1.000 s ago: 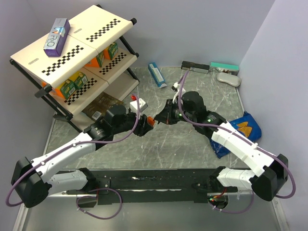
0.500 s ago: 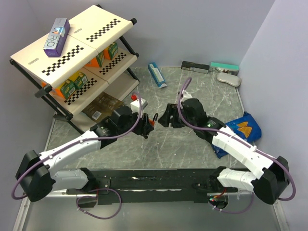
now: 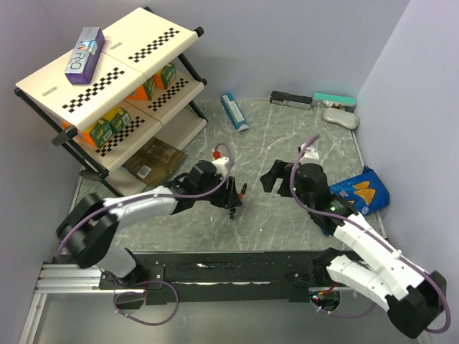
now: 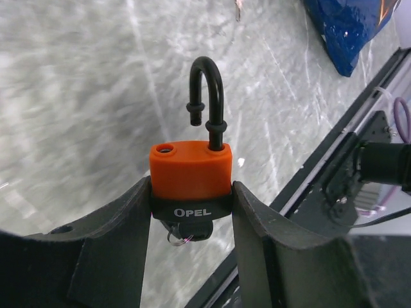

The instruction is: Unlock with the key

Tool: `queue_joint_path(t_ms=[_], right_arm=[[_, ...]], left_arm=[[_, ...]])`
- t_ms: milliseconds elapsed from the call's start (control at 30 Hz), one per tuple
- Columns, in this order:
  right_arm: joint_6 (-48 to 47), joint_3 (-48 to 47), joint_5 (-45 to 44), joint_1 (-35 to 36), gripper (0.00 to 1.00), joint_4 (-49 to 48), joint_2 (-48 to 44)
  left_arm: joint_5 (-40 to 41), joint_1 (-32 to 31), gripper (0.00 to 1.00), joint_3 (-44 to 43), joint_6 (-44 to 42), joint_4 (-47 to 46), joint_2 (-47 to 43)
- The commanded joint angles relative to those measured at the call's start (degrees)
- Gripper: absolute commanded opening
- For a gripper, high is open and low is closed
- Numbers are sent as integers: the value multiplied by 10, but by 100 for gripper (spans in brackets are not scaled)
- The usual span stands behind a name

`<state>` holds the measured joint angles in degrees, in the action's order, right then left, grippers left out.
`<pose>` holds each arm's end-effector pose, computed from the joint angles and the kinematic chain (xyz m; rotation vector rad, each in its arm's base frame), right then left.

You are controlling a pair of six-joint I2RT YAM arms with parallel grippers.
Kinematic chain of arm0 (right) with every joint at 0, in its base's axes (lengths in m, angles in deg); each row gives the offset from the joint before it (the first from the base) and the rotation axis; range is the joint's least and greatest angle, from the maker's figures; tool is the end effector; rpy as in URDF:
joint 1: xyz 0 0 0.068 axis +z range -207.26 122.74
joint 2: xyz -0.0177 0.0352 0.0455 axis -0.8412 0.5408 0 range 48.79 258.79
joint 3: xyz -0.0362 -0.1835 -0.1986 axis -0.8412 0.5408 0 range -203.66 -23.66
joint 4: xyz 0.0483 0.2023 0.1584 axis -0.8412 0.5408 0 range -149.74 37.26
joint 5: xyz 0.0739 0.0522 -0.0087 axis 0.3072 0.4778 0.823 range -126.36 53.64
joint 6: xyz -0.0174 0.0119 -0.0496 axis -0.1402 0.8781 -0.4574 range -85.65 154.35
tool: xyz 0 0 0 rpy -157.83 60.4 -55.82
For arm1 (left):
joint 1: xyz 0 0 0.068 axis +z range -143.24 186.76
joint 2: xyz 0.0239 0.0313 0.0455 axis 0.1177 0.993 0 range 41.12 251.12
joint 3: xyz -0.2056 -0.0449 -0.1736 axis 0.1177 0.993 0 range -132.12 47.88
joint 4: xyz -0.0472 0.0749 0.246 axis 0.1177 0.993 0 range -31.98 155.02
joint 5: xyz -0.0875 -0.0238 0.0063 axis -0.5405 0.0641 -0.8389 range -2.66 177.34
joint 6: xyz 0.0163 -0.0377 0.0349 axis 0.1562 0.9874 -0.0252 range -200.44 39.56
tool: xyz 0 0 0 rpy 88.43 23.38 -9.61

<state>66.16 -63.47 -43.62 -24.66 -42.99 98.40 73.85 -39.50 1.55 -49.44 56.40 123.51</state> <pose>0.1695 0.1030 0.2832 0.0671 2.0782 0.5730 0.2070 -0.2282 0.2180 0.4545 2.2961 -0.9843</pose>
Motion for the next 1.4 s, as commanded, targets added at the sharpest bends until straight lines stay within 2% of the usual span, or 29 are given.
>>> queue_joint_path(t_ms=[0,167,367,500,667,1100,1367], right_arm=[[-12,22,-11,-22,98,-33,-47],[-5,46,9,-31,98,-31,-81],[5,70,26,-36,99,-42,-99],[6,75,32,-37,98,-44,-100],[7,78,34,-39,98,-47,-102],[10,86,34,-40,98,-52,-99],[12,92,31,-39,98,-55,-112]], left_arm=[[-65,-9,1,-79,43,-56,86],[-38,-10,1,-159,26,14,176],[55,-9,1,-248,-19,134,256],[105,-9,1,-278,-38,172,290],[151,-8,1,-291,-51,193,312],[195,5,1,-336,-51,224,372],[239,23,1,-465,30,256,450]])
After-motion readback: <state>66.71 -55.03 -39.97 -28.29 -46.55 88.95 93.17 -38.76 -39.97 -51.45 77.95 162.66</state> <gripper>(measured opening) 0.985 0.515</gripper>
